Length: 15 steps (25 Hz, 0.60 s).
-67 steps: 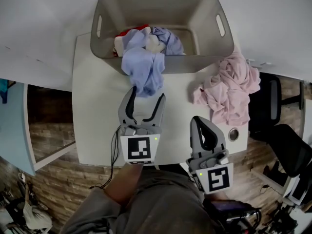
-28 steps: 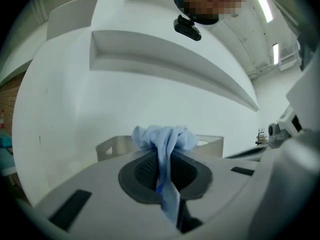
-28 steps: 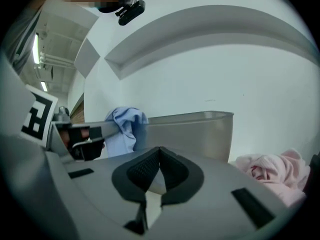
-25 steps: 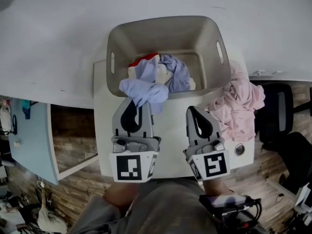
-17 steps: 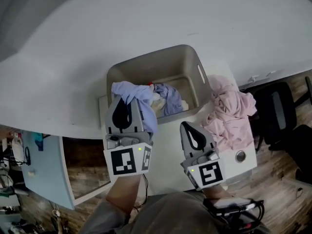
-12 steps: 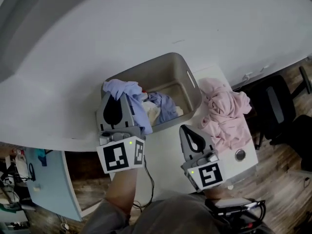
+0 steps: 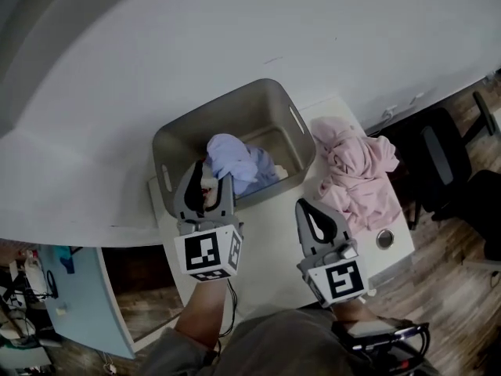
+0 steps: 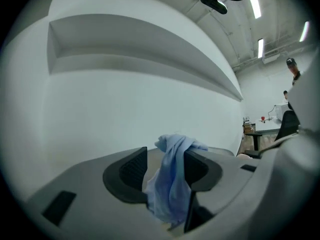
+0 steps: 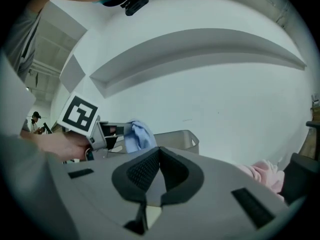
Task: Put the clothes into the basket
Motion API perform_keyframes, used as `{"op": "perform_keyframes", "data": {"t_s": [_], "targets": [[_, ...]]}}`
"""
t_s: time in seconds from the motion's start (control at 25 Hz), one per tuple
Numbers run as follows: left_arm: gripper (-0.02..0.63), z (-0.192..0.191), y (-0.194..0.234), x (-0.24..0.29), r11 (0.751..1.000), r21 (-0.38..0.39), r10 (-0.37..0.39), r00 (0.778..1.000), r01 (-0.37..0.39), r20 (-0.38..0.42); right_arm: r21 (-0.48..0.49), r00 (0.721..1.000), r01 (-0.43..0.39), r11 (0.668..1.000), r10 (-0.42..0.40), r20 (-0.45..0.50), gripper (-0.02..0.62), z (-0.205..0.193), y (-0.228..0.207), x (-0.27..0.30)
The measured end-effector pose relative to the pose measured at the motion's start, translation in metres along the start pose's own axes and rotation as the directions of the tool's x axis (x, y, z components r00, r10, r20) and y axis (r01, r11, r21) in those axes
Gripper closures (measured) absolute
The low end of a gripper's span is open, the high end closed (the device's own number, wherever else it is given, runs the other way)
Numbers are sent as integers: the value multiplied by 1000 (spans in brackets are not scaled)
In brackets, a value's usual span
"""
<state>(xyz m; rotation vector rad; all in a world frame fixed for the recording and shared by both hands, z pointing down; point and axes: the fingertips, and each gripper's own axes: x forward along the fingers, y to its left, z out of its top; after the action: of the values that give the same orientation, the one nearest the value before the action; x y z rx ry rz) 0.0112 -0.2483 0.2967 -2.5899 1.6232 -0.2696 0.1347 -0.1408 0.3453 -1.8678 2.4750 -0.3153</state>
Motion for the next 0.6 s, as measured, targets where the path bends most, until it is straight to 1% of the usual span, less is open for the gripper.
{"op": "perform_keyframes", "data": {"t_s": [0.08,0.2,0.36,0.6], "targets": [[408,-11,-10,-16,1000,10,-7,1000,7,-8,-10,1000,-2,1000,2,-6,589,-3,0,-3],[408,-24,-22,-38,999,-48,-21,999,20,-38,-26,1000,-13,1000,12,-16,589,-3,6,-10],[408,-37,-27,-62,998,-61,19,997,-24,-69,-44,998,-67,997,67,-6,589,0,20,-21],[408,-42,-37,-96,996,-64,53,996,-58,-76,-52,993,-116,992,116,-1,589,0,33,-41]]}}
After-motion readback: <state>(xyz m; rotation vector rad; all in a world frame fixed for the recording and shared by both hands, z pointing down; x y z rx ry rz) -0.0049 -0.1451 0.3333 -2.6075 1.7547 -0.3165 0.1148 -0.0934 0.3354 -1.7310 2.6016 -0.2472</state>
